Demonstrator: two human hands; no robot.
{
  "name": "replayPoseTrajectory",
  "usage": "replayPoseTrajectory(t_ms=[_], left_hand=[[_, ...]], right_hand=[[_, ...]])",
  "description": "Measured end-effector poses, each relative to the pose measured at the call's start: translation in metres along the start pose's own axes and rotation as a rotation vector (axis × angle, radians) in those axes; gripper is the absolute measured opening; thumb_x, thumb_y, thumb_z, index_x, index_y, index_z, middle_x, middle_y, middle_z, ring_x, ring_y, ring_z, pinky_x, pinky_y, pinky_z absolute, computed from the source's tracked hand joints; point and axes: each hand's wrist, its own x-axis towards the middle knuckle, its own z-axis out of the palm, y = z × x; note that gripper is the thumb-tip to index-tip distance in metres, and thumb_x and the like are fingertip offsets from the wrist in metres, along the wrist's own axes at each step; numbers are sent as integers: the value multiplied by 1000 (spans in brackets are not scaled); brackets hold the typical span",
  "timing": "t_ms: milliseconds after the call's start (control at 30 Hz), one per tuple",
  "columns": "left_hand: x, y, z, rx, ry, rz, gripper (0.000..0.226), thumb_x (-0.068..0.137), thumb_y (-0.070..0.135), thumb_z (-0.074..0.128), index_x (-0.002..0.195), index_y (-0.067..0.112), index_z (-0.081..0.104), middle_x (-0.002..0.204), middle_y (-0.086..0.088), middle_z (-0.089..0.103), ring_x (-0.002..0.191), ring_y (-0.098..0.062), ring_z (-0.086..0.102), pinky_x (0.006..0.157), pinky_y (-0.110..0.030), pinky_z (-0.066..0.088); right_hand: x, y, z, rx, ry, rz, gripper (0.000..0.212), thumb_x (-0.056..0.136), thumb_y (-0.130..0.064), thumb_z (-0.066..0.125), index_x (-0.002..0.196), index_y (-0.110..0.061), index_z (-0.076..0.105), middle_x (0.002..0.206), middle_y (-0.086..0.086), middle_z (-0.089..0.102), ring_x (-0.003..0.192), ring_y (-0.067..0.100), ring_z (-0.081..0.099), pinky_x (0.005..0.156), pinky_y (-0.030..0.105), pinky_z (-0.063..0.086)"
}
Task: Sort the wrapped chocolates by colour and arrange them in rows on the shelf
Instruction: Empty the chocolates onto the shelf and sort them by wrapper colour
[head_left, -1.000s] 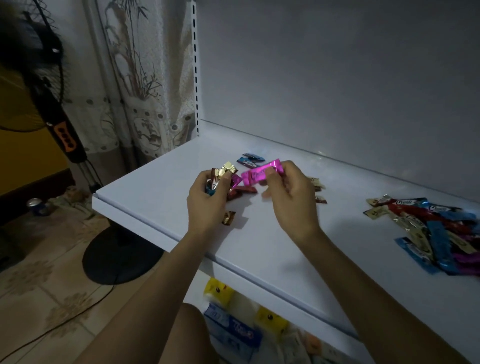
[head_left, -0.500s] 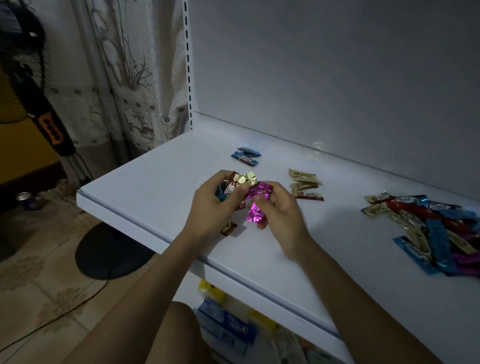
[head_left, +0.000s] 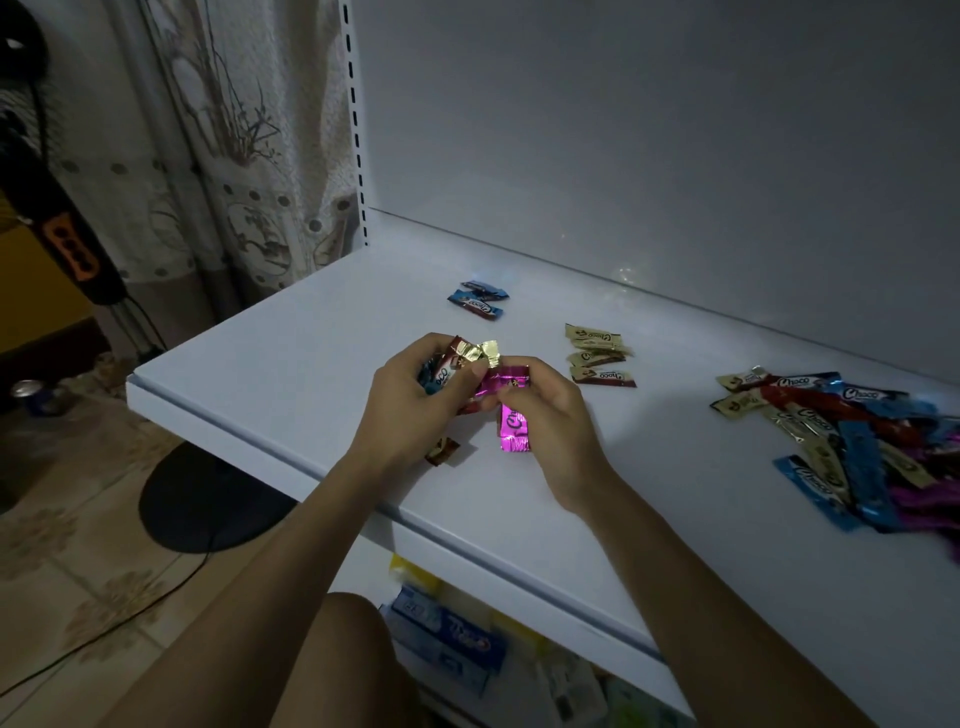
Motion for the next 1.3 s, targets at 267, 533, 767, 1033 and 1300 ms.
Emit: replayPoseTrajectory(t_ms=[267, 533, 767, 1033, 1300], left_hand=[[-6, 19, 12, -82, -16, -11, 14, 95, 26, 58, 105, 21, 66, 92, 9, 70, 88, -9, 67, 78, -27, 57], [-17, 51, 77, -152, -109, -10, 12, 95, 30, 58, 100, 24, 66, 87, 10, 69, 75, 1, 63, 62, -14, 48], [-32, 40, 88, -183, -85, -109, 8, 95, 25, 59, 93, 29, 66, 88, 9, 67, 76, 7, 63, 56, -7, 47], [-35, 43, 84, -113, -122, -83, 9, 94, 29, 58, 103, 31, 59, 96, 18, 63, 87, -2, 64, 61, -9, 50], [-33, 40, 83, -86, -108, -67, 4, 94, 31, 59, 97, 30, 61, 92, 17, 64, 88, -1, 63, 71, -14, 54]], right_hand=[[-12, -16, -1, -39, 4, 52, 15, 98, -14, 49, 90, -11, 61, 57, -1, 43, 47, 5, 36, 43, 17, 29], [-47, -26, -69, -99, 227, -26, 16, 97, -12, 51, 86, -4, 61, 57, 4, 46, 47, 11, 39, 44, 22, 33], [-70, -4, -113, -275, 466, -28, 17, 94, -12, 54, 91, -18, 69, 52, -8, 52, 51, 4, 45, 52, 19, 34], [-68, 3, -104, -796, 436, -22, 10, 94, -27, 54, 100, -20, 57, 66, -11, 56, 58, 3, 51, 51, 13, 33], [-71, 4, -102, -965, 402, -271, 19, 88, -26, 51, 96, -16, 66, 77, -3, 65, 66, 11, 60, 65, 27, 47]])
